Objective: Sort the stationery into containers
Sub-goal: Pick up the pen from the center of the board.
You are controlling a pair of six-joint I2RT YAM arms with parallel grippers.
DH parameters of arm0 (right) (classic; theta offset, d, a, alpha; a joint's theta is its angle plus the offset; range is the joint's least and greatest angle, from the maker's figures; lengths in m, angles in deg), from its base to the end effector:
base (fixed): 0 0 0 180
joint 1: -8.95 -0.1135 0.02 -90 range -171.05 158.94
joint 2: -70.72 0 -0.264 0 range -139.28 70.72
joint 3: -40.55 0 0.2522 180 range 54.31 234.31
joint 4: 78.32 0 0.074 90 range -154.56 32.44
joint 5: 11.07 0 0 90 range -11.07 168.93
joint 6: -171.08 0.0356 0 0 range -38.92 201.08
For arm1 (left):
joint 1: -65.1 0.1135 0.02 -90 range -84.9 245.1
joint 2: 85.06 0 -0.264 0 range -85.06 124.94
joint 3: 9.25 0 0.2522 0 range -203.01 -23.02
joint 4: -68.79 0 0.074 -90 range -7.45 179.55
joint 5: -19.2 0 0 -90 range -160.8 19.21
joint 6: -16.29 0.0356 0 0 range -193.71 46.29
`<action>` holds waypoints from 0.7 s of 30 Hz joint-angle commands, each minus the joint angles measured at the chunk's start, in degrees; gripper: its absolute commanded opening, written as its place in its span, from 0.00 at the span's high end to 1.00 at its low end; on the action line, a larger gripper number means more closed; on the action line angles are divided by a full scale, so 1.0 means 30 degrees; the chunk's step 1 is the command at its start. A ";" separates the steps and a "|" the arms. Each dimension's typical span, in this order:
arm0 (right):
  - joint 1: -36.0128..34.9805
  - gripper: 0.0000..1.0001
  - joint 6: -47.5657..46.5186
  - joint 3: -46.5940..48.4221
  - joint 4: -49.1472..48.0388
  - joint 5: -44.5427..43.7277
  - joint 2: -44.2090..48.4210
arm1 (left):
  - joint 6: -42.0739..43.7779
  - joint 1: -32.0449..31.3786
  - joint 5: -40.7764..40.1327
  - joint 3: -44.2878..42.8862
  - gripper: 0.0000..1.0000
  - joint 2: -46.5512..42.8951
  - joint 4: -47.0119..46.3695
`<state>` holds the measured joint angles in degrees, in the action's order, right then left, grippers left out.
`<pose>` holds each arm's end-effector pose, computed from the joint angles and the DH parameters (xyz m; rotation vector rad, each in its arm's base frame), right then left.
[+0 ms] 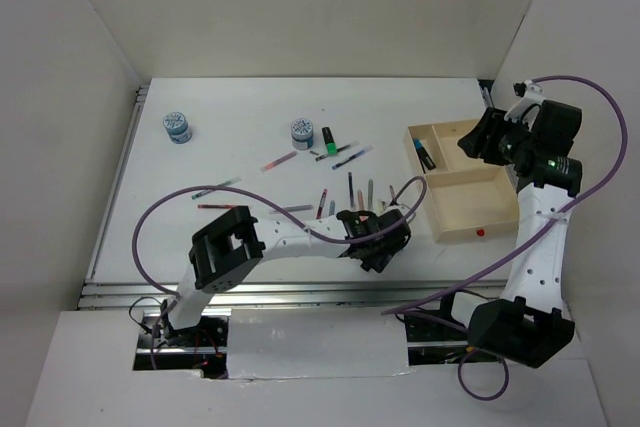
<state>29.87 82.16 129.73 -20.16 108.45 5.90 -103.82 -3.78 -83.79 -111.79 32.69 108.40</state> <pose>0.2161 -0.0638 0.3980 0.1094 2.0919 0.3475 0.1692 -0.4159 0.1921 0.7576 2.4296 -0.4250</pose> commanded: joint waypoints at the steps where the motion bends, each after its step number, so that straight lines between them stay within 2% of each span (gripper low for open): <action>1: 0.0377 0.45 0.0255 0.0378 -0.0035 0.0999 0.0131 | -0.0686 -0.0096 -0.0064 0.0055 0.40 0.0328 0.0234; 9: 0.0670 0.45 0.0108 0.0642 -0.0035 0.1615 0.0072 | -0.0600 -0.0096 -0.0093 0.1581 0.45 0.0826 -0.0586; 11: 0.0758 0.45 -0.0037 0.0555 -0.0035 0.1703 0.0160 | -0.0511 -0.0067 0.0433 0.1554 0.59 0.0972 -0.0734; 12: 0.0729 0.45 -0.0096 0.0525 0.0023 0.1820 0.0305 | -0.0424 -0.0067 0.0638 0.1525 0.69 0.1002 -0.0879; 16: 0.0758 0.45 -0.0155 0.0554 0.0052 0.2172 0.0511 | -0.0306 -0.0096 0.0963 0.1232 0.84 0.0741 -0.0794; 18: 0.0729 0.45 -0.0127 0.0671 0.0053 0.2289 0.0541 | -0.0277 -0.0096 0.0379 0.1290 0.83 0.0185 -0.0764; 21: 0.0729 0.45 0.0019 0.0760 -0.0063 0.2581 0.0862 | 0.0337 0.0341 -0.1174 0.1261 0.82 -0.2878 -0.0502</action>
<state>31.73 82.47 129.84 -20.09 114.07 6.07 -103.89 -3.71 -83.88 -108.01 32.83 106.04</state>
